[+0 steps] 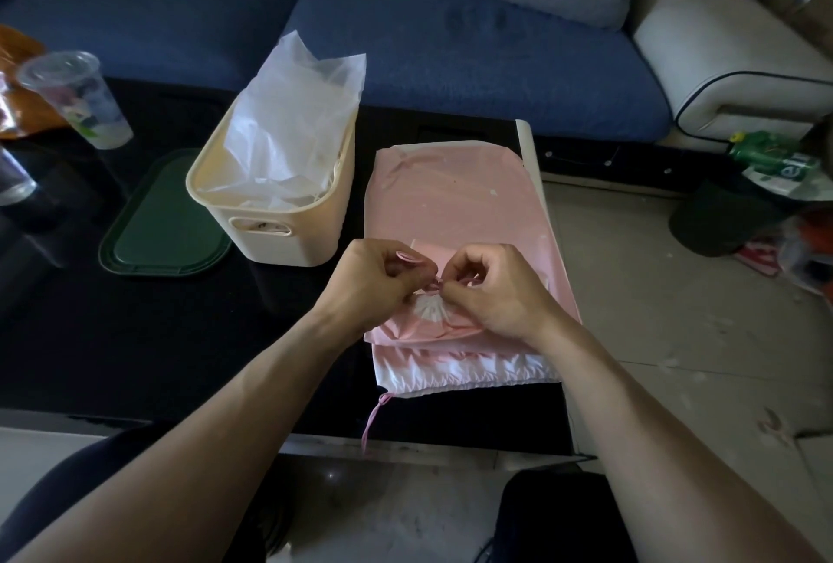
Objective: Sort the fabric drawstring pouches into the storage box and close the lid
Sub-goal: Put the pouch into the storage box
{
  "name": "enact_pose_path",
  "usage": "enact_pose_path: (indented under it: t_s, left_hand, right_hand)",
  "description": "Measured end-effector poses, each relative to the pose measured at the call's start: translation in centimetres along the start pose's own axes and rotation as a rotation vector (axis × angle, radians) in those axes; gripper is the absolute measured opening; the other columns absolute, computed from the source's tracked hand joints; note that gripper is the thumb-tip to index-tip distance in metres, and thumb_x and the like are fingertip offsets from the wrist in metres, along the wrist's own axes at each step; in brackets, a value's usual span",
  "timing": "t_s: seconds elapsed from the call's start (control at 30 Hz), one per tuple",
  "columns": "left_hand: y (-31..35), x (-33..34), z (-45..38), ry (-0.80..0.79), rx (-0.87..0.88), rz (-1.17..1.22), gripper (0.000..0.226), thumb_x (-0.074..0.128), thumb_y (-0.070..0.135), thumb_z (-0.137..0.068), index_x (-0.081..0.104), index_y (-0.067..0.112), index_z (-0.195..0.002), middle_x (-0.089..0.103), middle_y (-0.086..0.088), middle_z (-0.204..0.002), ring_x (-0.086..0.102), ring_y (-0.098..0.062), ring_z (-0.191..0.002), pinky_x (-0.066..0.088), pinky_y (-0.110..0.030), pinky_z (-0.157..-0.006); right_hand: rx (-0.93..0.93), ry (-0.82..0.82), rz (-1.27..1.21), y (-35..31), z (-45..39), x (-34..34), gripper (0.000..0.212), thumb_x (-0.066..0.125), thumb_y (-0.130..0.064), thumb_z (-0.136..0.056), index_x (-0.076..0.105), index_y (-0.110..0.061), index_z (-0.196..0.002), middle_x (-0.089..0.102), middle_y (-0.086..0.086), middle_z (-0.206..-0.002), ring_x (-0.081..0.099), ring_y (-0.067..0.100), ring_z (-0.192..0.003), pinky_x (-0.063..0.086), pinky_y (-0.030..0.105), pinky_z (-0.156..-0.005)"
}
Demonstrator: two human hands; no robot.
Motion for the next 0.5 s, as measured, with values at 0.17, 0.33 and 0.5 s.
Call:
enact_pose_path:
  t_s: [0.17,0.33,0.5]
  left_hand:
    - [-0.8,-0.3,-0.3,-0.064,-0.171,0.074,0.014,0.074,0.012,-0.087,0.073,-0.002,-0.09,0.068,-0.008,-0.072,0.051,-0.01,-0.051,0.041,-0.021,-0.05]
    - [-1.5,0.0,-0.5,-0.137,-0.304,0.233,0.017,0.072,0.016,-0.088,0.073,-0.002,-0.088,0.071,-0.007,-0.081,0.046,-0.007,-0.05,0.034,-0.019,-0.046]
    - [-1.7,0.3,-0.6,-0.125,-0.371,0.404,0.017,0.068,0.011,-0.09,0.07,-0.002,-0.1,0.067,-0.01,-0.081,0.053,-0.008,-0.052,0.037,-0.018,-0.045]
  right_hand:
    - [-0.042,-0.022,0.02,-0.6,0.1,0.3,0.006,0.073,-0.021,-0.075,0.069,-0.019,-0.07,0.069,-0.012,-0.068,0.063,-0.002,-0.067,0.045,0.01,-0.066]
    - [-0.066,0.058,0.126,-0.2,0.2,-0.5,0.008,0.076,-0.012,-0.08,0.074,-0.016,-0.086,0.071,-0.009,-0.087,0.064,0.001,-0.085,0.043,0.007,-0.073]
    - [-0.173,0.061,0.162,-1.2,0.8,-1.0,0.015,0.081,-0.019,-0.079,0.078,-0.017,-0.094,0.07,-0.005,-0.097,0.065,0.005,-0.093,0.051,0.015,-0.081]
Point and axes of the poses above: each hand's wrist, its own z-axis away from the middle knuckle, its own x-axis out of the palm, y = z × x, the point moved 5 cm from there along -z, towards the middle knuckle
